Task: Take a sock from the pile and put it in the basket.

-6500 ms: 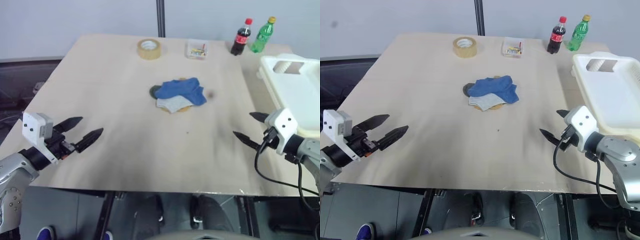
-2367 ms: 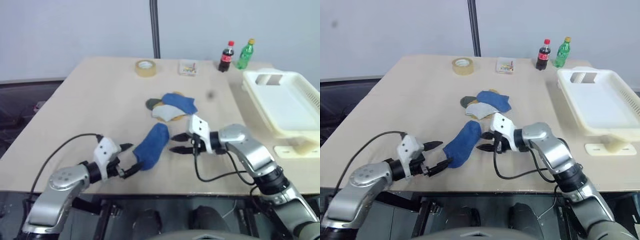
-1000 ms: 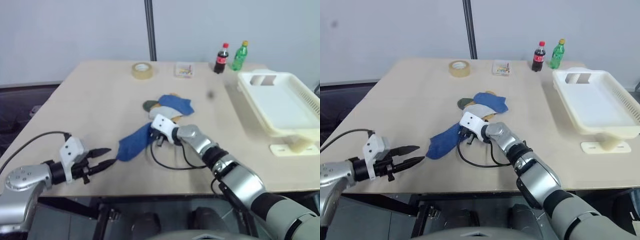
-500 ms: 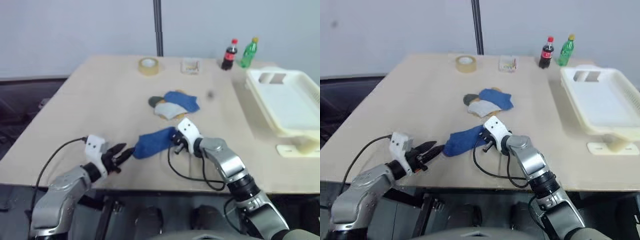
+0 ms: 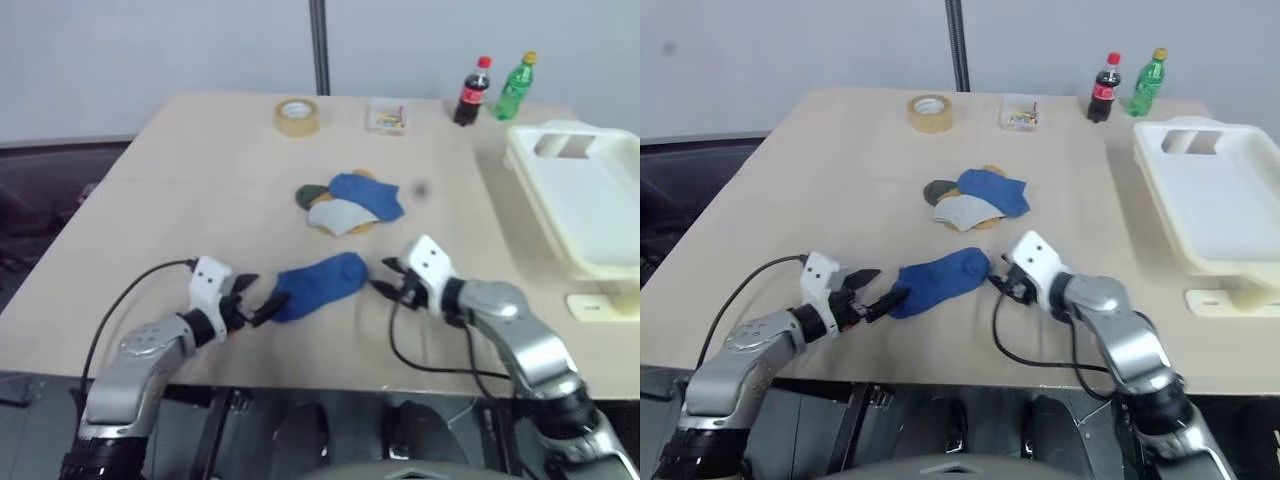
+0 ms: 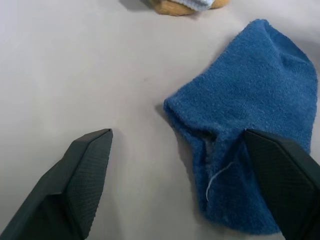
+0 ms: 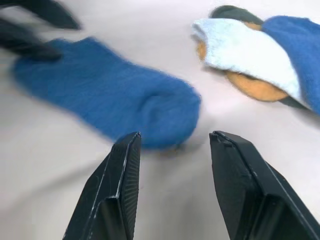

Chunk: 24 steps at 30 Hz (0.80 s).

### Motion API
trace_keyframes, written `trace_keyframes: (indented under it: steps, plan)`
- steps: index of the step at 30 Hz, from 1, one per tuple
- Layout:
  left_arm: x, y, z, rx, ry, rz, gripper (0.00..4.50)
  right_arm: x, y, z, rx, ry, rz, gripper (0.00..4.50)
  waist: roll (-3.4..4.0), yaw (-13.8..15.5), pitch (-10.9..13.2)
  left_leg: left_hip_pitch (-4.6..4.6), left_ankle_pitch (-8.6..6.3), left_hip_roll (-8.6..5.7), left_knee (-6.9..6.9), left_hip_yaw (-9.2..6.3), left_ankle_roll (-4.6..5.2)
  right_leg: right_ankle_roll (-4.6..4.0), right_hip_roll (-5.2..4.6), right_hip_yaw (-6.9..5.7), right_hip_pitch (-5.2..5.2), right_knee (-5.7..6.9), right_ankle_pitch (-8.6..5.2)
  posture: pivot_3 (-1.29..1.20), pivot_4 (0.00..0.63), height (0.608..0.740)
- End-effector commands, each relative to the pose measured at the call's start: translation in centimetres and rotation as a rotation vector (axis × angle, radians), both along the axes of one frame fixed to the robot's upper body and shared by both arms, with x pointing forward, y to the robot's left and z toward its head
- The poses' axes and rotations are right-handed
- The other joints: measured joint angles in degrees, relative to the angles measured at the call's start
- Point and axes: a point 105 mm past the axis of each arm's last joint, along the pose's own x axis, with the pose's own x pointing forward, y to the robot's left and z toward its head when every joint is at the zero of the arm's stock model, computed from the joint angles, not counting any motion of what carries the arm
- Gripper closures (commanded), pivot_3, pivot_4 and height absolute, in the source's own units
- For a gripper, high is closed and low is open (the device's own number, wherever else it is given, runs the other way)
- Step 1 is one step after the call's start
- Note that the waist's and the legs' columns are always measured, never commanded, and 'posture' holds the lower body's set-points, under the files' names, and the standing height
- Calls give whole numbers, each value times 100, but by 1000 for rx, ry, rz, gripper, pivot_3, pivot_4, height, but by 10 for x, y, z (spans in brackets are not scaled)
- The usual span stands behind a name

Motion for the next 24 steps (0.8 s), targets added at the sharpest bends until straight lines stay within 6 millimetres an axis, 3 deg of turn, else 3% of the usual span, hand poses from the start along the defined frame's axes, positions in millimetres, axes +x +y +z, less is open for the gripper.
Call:
trace_keyframes:
  steps: [1, 6, 10, 15, 19, 21, 24]
  plan:
    - [-6, -7, -18, 29, 50, -43, 549, -8, -5, 23, 27, -72, 38, 2259, 0, 17, 2, 3, -6, 1, 0, -3, -10, -11, -1, -5, 0, -4, -8, 0, 150, 740]
    - [-8, -7, -16, -9, 56, -54, 2527, -6, -16, 24, 17, -83, 5, 2259, 0, 26, 4, 3, -13, 3, 1, -13, -21, -11, -7, -30, 3, -6, -9, 0, 150, 740]
    - [-12, 1, 11, -123, 22, -103, 4443, -4, -15, 27, 26, -98, 1, 2259, -16, 16, 35, -3, -13, 3, 1, -18, -21, -10, -7, -37, 3, -12, -9, 0, 150, 740]
    - [-21, 45, 59, -163, 10, -105, 4443, -4, -12, 30, 49, -105, 9, 2259, -59, 13, 105, -13, -13, 16, 0, -33, -21, -11, -2, -49, 0, -19, -9, 0, 150, 740]
    - [-30, 73, 119, -134, 20, -141, 4443, -2, -12, 32, 61, -109, 8, 2259, -57, 22, 156, -18, -13, 23, -7, -38, -23, -14, -3, -55, 0, -34, -11, 0, 150, 740]
    - [-35, 70, 142, -100, 68, -206, 4443, -1, -13, 32, 63, -110, 2, 2259, -63, 56, 187, -23, -14, 22, -10, -41, -23, -14, -7, -60, 0, -41, -11, 0, 150, 740]
    - [-27, 49, 148, -40, 122, -273, 4443, 2, -16, 32, 66, -113, -14, 2259, -48, 95, 204, -25, -14, 4, -19, -41, -23, -12, -11, -59, 0, -48, -12, 0, 150, 740]
